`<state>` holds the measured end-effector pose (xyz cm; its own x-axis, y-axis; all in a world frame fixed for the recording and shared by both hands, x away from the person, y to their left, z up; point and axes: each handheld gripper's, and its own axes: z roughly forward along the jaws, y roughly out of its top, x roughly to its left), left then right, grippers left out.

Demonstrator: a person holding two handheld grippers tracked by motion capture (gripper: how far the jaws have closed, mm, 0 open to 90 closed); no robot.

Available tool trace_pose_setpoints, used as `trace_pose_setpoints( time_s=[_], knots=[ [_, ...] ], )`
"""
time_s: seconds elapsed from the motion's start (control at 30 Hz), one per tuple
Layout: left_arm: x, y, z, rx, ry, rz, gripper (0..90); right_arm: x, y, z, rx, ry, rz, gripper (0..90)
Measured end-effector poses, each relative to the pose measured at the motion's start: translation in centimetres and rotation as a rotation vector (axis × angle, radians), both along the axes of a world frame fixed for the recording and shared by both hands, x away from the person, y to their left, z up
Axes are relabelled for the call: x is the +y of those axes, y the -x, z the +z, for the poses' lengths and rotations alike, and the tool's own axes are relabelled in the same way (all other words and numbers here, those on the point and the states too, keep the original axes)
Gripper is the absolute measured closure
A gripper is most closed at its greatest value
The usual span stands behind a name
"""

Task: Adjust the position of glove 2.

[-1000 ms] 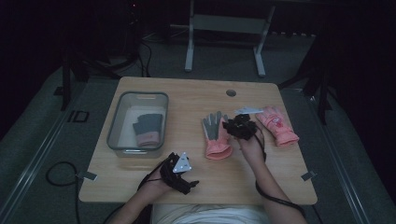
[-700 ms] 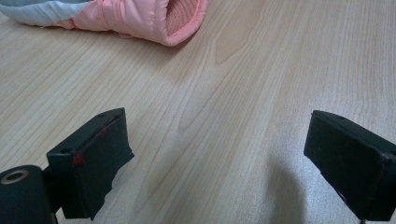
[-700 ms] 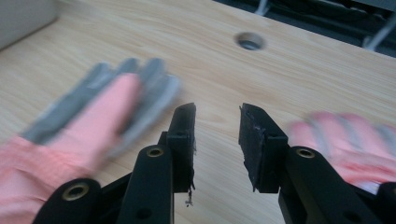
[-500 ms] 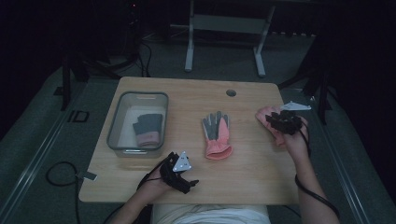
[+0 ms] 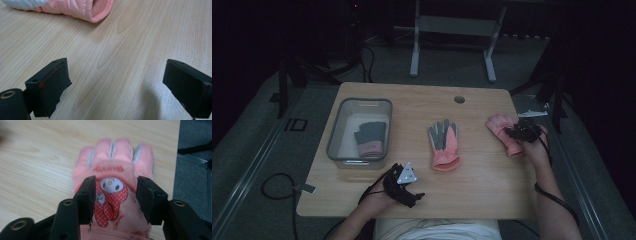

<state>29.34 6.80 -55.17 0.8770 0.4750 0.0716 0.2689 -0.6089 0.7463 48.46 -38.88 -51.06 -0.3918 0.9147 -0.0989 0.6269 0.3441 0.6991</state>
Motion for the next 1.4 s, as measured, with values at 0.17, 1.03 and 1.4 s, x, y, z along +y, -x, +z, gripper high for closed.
trace_pose_setpoints(
  time_s=[0.17,1.03,1.4],
  knots=[
    [0.0,0.0,0.0,-0.004,-0.009,0.002,7.0,0.4,0.2,-1.5,0.008,0.026,-0.005,52.6],
    [0.3,0.0,0.1,-0.010,0.000,0.014,7.1,4.1,2.8,4.9,-0.066,-0.079,-0.228,86.1],
    [0.6,0.1,0.3,-0.024,0.009,0.015,7.1,9.3,8.9,6.1,-0.086,-0.267,-0.252,86.0]
  ],
)
